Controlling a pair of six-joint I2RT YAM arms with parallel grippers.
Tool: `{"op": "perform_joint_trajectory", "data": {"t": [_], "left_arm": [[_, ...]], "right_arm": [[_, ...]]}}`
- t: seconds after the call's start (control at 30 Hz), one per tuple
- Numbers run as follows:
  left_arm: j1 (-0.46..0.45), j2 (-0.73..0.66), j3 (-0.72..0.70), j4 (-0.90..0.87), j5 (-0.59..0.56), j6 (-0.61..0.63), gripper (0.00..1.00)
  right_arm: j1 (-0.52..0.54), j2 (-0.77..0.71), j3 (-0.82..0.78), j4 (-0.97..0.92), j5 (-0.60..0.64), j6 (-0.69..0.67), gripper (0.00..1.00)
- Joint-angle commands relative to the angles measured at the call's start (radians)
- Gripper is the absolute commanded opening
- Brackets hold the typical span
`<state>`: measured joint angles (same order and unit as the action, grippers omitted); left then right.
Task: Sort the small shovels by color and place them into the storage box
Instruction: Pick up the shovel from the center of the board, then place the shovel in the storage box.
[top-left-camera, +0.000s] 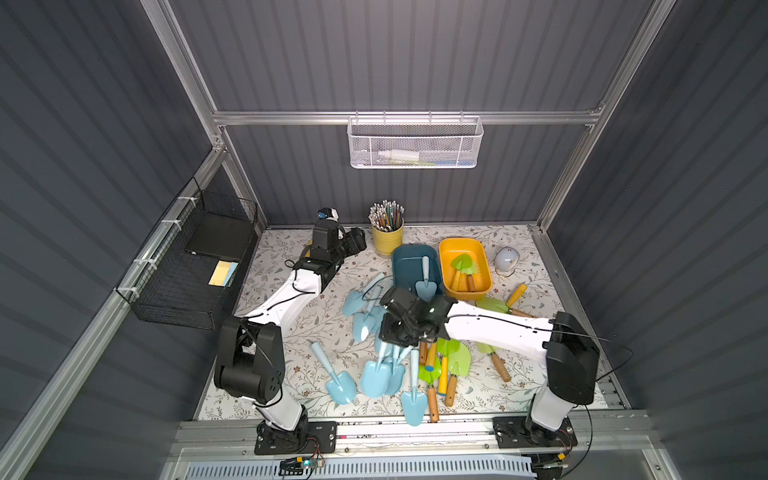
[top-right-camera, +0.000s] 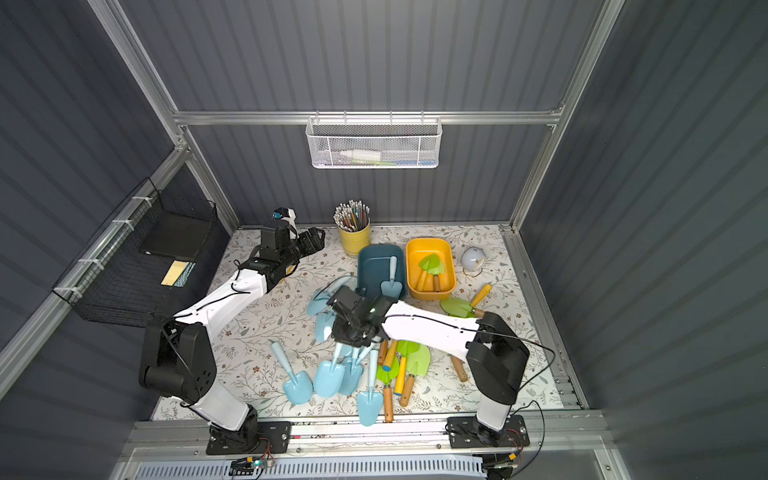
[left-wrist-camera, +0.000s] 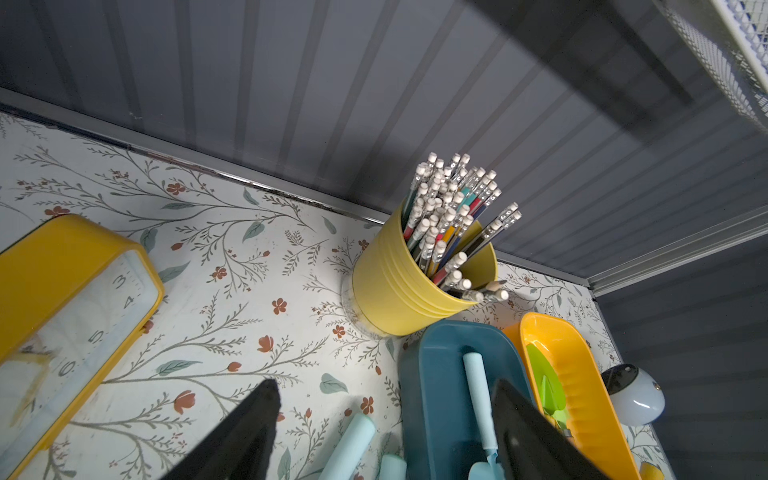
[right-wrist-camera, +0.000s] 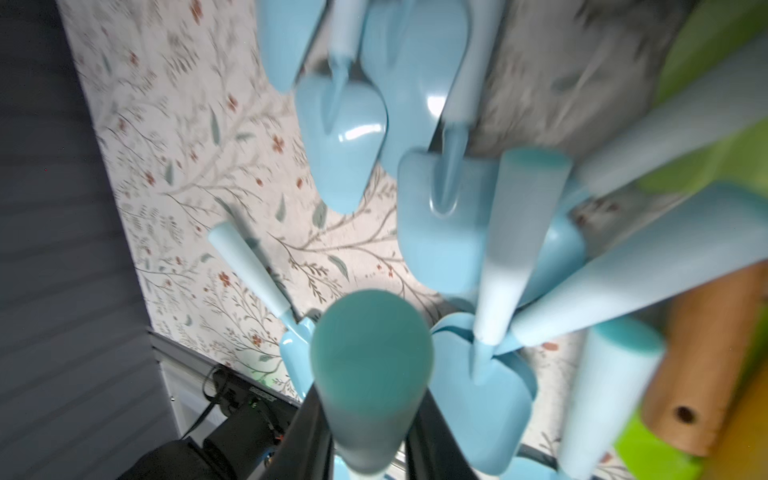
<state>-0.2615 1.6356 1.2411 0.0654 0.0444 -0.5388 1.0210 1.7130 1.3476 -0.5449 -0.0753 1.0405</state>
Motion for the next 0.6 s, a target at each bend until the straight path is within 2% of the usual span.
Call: {"op": "perform_joint_trajectory", "data": {"t": [0.0, 0.13, 0.33, 0.43, 0.57], "left_arm": [[-0.007, -0.015, -0.019, 0.037, -0.003, 0.002, 0.83], [-0.007, 0.020, 0.006, 0.069, -0.005, 0.003, 0.83], [-0.009, 0.003, -0.034, 0.087, 0.007, 0.029, 0.82], [-0.010, -0.011, -0.067, 0.097, -0.018, 0.027, 0.82], [-0.018, 0.008, -0.064, 0.073, -0.038, 0.024, 0.82]], "right_arm": [[-0.136, -0.024, 0.070, -0.116, 0.016, -0.171, 0.00], [-0.319, 0.033, 0.249, -0.200, 0.035, -0.359, 0.00], [-0.552, 0.265, 0.579, -0.301, -0.005, -0.581, 0.00], [-0.608, 0.419, 0.773, -0.348, 0.001, -0.656, 0.00], [-0.622, 0.617, 1.023, -0.419, 0.007, -0.738, 0.00]]}}
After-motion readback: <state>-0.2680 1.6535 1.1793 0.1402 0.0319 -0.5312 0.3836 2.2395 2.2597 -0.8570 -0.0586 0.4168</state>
